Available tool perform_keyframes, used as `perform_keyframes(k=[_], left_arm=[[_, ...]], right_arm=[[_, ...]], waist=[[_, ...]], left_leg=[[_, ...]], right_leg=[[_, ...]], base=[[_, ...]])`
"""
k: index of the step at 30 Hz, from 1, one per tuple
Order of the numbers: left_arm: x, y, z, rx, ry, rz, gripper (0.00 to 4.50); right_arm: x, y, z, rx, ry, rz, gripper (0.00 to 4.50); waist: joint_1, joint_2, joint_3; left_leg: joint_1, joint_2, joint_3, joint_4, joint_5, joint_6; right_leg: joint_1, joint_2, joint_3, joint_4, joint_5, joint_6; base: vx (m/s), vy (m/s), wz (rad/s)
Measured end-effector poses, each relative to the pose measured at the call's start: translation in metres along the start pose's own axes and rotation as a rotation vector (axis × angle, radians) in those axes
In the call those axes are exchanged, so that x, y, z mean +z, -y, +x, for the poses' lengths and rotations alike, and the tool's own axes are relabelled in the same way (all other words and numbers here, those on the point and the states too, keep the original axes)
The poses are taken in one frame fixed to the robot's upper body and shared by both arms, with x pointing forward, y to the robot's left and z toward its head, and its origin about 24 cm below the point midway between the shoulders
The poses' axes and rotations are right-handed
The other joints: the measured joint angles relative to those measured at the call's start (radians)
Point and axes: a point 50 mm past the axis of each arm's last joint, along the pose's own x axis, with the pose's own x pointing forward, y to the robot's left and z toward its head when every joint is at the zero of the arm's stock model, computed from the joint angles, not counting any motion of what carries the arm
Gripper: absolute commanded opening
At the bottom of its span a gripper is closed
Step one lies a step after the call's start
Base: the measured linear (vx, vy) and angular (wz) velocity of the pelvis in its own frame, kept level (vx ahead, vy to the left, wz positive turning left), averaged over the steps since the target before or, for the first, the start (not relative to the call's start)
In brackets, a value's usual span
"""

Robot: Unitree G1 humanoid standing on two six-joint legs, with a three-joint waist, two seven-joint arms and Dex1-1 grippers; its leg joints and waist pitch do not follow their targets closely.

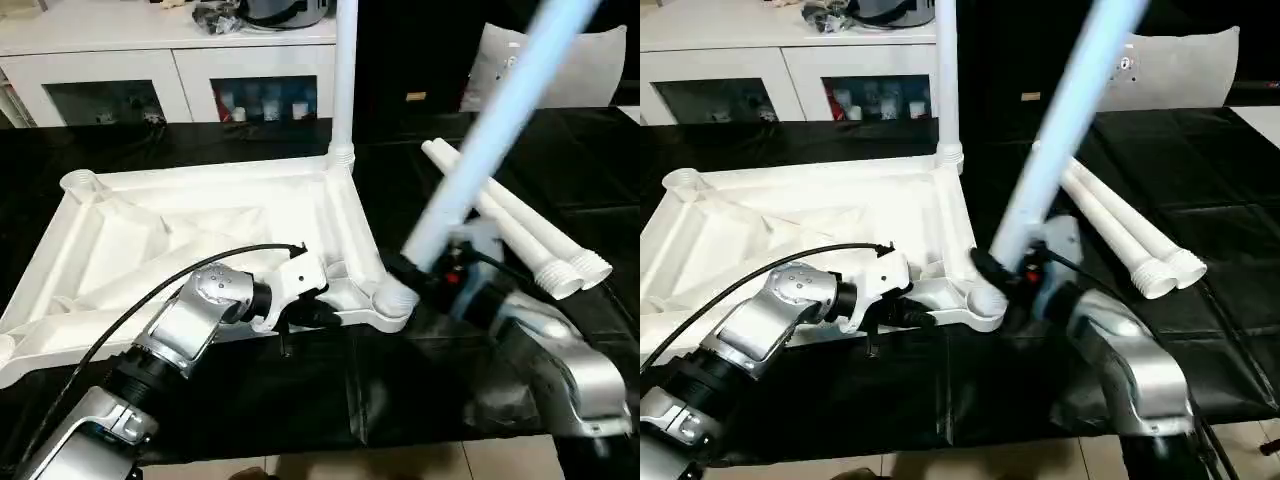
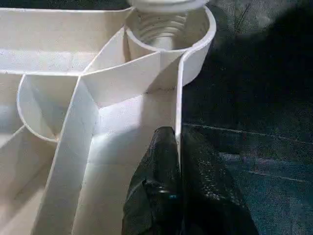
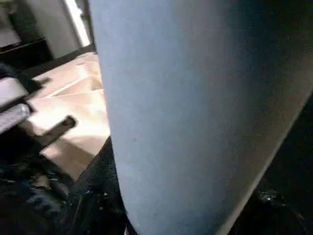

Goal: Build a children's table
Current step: Insert table leg to table base

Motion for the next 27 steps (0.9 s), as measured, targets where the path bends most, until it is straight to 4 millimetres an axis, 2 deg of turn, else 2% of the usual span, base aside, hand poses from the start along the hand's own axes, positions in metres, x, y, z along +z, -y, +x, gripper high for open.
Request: perform_keyframes(k=[4,11,20,22,27], left_arm=[[0.001,0.0,0.002,0.005,-0.007,-0.01,0.0],[0.001,-0.001,0.002,0.002,-0.007,-0.004,0.0],[0.001,-0.002,0.002,0.002,0.007,0.03,0.0],[0.0,-0.002,0.002,0.002,0.013,0.031,0.45],[-0.004,-0.005,0.0,0.018,0.027,0.028,0.92]], right_arm=[[0.007,-0.001,0.009,0.077,-0.026,-0.032,1.93],[-0.002,0.009,0.007,0.152,-0.167,-0.064,1.93],[-0.001,0.011,0.004,0.181,-0.189,-0.071,1.93],[-0.002,0.011,0.005,0.178,-0.176,-0.07,1.93],[-0.006,0.013,0.005,0.165,-0.143,-0.069,1.93]], waist=[[0.002,-0.002,0.001],[0.003,-0.004,0.002],[0.002,-0.005,0.002],[0.002,-0.005,0.002],[0.003,-0.005,0.002]], left_leg=[[0.0,0.0,0.001,0.0,0.0,0.0],[-0.001,0.0,0.002,0.0,0.0,0.001],[0.0,0.0,0.003,0.0,0.0,0.0],[0.0,0.001,0.003,0.0,0.0,0.0],[-0.001,0.001,0.003,0.0,0.0,0.0]], right_leg=[[0.001,-0.001,0.0,-0.002,0.0,0.0],[0.001,-0.001,0.0,-0.003,0.0,0.0],[0.001,-0.001,0.0,-0.003,0.002,0.0],[0.001,-0.001,0.001,-0.003,0.002,0.0],[0.001,-0.001,0.0,-0.003,0.002,0.0]], base=[[0.0,0.0,0.0],[0.0,0.0,0.0],[0.0,0.0,0.0],[0.0,0.0,0.0],[0.0,0.0,0.0]])
